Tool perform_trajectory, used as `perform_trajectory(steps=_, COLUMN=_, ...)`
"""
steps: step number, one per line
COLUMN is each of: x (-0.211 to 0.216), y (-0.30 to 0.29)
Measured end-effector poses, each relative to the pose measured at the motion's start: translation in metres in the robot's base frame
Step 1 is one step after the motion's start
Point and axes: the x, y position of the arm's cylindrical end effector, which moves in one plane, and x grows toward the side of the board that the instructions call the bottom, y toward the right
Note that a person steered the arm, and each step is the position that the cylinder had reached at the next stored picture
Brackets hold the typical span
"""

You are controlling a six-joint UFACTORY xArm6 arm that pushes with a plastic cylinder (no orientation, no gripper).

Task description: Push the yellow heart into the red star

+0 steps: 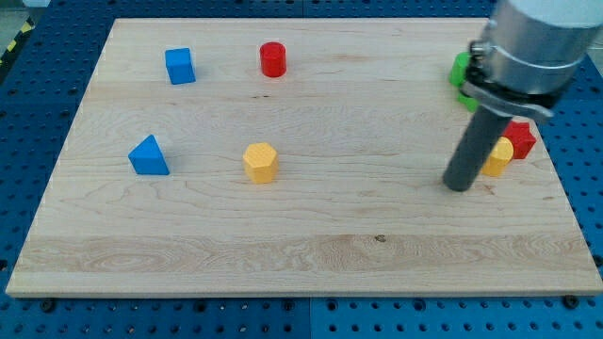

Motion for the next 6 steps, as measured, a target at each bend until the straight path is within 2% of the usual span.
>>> perform_trajectory(steps=1, x=-0.003, y=0.017)
perform_trajectory(steps=3, x=-0.018, y=0.088)
perform_trajectory(steps=4, x=-0.010, y=0.102)
perform_trajectory(steps=6, x=-0.061, y=0.104)
